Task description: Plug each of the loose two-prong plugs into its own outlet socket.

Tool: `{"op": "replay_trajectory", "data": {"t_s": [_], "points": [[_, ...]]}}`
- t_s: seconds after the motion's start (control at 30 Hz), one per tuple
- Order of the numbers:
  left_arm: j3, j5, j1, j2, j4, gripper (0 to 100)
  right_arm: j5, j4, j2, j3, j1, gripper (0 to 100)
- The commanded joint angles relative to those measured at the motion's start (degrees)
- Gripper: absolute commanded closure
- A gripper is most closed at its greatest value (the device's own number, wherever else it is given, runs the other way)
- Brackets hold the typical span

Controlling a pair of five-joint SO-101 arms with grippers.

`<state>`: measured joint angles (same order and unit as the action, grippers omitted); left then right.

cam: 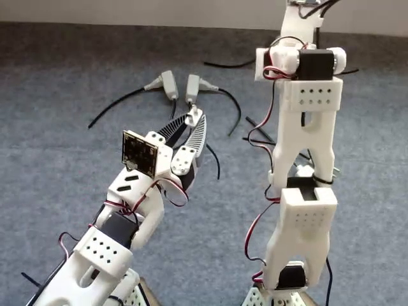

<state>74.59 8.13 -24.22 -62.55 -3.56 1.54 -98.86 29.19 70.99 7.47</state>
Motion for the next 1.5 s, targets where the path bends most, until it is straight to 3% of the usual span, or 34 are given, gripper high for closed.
{"op": "replay_trajectory", "data": {"t_s": [0.0,0.3,0.5,0.9,1.17,1.47], "points": [[0.2,0.3,-0.5,-1.0,-1.5,99,4.0,-2.3,-7.0,2.6,1.7,98.7],[0.7,0.4,-0.7,-1.0,-4.4,99,-1.1,-2.3,-14.9,2.9,14.5,99.1],[0.7,0.4,-0.7,-1.1,-4.7,99,-5.4,-2.2,-17.8,-4.2,22.9,99.1],[0.6,0.4,-0.7,-1.1,-4.7,99,-5.5,-2.4,-23.7,-6.1,27.1,99.1],[0.6,0.4,-0.7,-1.3,-4.6,99,-5.9,0.2,-43.3,-32.0,27.0,99.1],[0.6,0.4,-0.7,-1.4,-4.3,99,-11.2,30.1,-62.4,-76.0,30.0,99.1]]}}
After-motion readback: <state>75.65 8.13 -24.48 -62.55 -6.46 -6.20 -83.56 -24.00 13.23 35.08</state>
